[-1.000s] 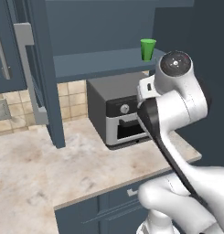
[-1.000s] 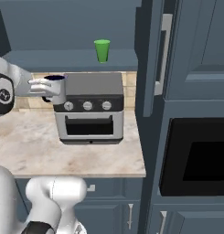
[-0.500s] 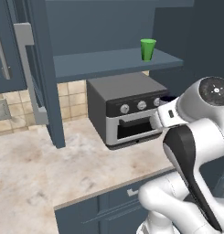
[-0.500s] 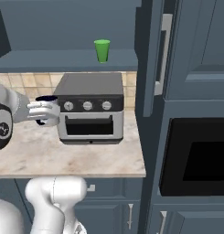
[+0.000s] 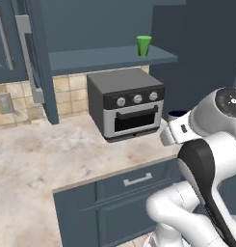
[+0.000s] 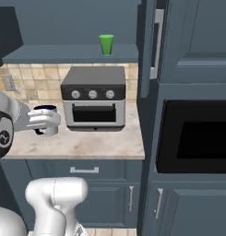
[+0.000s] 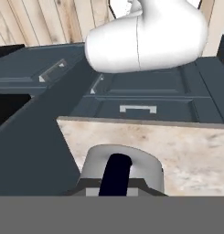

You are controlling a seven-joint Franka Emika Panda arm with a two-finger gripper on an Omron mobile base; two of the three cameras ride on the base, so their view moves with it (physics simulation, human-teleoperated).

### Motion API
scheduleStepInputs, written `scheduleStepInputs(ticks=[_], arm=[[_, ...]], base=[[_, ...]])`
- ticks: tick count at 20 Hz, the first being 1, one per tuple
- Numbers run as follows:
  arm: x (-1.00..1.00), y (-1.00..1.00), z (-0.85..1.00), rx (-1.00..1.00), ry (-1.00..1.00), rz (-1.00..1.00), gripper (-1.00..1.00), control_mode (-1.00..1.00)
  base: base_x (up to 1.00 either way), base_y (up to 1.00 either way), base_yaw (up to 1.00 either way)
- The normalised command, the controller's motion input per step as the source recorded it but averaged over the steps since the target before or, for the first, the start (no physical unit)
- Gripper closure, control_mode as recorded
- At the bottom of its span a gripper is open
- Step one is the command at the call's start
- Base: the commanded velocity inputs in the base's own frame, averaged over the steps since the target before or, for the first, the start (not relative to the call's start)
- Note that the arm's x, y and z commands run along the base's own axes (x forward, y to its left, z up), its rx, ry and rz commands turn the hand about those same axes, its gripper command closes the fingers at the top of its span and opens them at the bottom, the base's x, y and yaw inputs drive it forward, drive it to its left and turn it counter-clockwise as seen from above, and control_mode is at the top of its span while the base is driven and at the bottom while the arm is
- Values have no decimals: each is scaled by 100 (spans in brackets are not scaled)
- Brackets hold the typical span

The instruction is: There is a tray on the dining counter. Grab the cup, mug, and pitcher and place them on the tray. The pitcher may be placed next to the tray if it cannot fit the tray.

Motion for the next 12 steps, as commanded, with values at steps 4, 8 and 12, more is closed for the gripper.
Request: scheduleStepInputs(ticks=[4,8,12], arm=[[0,0,0,0,0,0,100,100],[0,0,0,0,0,0,100,100],[0,0,0,0,0,0,100,100]], base=[[-56,-66,-3],[-37,-81,-28],[-28,-71,-47]])
